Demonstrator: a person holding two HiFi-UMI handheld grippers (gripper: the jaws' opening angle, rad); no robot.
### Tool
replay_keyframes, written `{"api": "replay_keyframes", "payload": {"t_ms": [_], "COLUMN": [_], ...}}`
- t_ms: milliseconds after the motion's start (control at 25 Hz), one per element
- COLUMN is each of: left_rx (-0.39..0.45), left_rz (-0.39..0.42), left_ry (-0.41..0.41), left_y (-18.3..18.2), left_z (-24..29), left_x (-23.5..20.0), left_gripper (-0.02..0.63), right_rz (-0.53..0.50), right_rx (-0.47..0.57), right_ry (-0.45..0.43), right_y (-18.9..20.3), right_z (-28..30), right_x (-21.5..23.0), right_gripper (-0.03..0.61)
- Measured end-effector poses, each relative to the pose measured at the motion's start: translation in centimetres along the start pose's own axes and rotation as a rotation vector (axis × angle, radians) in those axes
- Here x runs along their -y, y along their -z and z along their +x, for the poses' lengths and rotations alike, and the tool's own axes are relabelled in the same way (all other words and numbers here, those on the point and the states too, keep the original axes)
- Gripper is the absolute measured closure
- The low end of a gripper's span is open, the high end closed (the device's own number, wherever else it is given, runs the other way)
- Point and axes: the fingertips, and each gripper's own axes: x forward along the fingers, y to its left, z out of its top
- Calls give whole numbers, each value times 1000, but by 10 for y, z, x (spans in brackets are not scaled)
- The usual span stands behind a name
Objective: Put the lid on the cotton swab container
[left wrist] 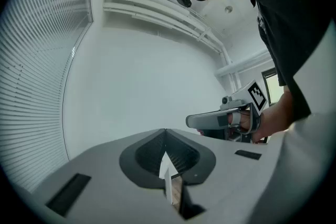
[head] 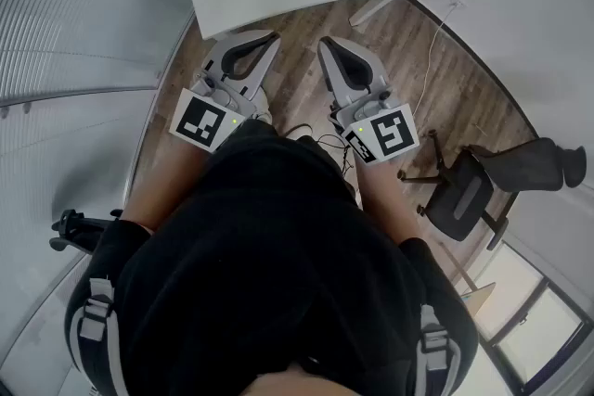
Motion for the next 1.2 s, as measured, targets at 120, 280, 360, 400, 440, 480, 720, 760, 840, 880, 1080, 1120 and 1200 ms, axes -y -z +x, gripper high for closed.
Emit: {"api": "replay_keyframes", "payload": {"t_ms": [120, 280, 360, 400, 440, 480, 720, 760, 840, 880, 1080, 1120, 1200], "left_rx": [-1, -16, -18, -18, -18, -17, -18, -19, -17, -15, -13, -13, -12], "left_rz": [-15, -12, -9, -7, -5, -4, -5, -5, -6, -7, -13, -14, -13], "left_ry": [-7, -13, -17, -20, -22, -23, -26, -27, -29, -29, -38, -40, -44], "left_y": [2, 5, 7, 7, 8, 8, 8, 9, 9, 9, 10, 10, 9], "left_z": [-6, -7, -7, -7, -7, -7, -6, -6, -5, -4, -3, -3, -3], "left_x": [8, 19, 23, 24, 25, 26, 29, 29, 28, 27, 26, 25, 24], "left_gripper": [604, 604, 603, 603, 603, 603, 603, 603, 603, 603, 601, 601, 600], "right_rz": [-9, 0, 9, 13, 16, 17, 14, 16, 21, 21, 22, 21, 20], "right_rx": [-7, -12, -10, -9, -8, -8, -4, -4, -6, -9, -17, -19, -21], "right_ry": [1, -5, -9, -10, -11, -11, -12, -13, -17, -19, -23, -22, -20], "right_y": [0, 1, 3, 3, 3, 3, 3, 3, 4, 5, 5, 5, 5], "right_z": [-8, -19, -23, -24, -26, -26, -28, -28, -29, -28, -28, -27, -27], "right_x": [-5, -6, -5, -5, -5, -5, -2, -2, -1, -1, 1, 1, 3], "right_gripper": [571, 569, 569, 569, 569, 569, 569, 569, 568, 568, 515, 510, 494]}}
